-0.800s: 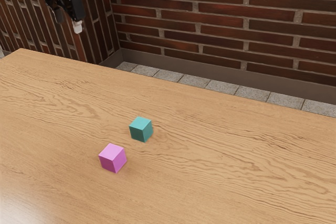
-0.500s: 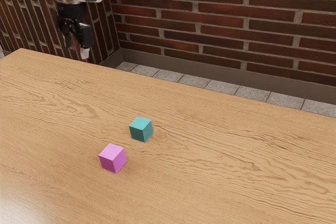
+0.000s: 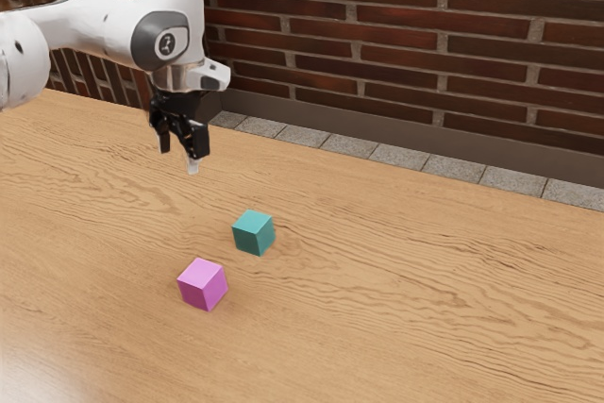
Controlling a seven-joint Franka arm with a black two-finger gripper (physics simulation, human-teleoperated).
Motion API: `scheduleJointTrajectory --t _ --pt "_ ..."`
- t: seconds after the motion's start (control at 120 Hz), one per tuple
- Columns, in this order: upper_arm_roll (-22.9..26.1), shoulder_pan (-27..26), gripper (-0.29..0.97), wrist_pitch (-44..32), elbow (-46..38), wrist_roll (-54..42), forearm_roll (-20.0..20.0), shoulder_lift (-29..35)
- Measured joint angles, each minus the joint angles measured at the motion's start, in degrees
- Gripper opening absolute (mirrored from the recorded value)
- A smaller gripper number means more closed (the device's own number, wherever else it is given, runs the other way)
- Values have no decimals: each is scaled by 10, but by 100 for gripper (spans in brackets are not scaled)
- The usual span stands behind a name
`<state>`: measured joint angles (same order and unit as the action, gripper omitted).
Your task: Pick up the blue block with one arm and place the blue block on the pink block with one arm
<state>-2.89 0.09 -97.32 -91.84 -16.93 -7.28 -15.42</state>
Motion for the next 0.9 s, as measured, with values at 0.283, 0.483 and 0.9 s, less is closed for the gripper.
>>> scheduleJointTrajectory --t 0.283,0.483,0.9 --pt "0 -2 68 -89 -41 75 29 -59" --pt "0 -2 68 -132 -46 137 57 -94" --pt "4 -21 68 -171 31 219 66 -175"
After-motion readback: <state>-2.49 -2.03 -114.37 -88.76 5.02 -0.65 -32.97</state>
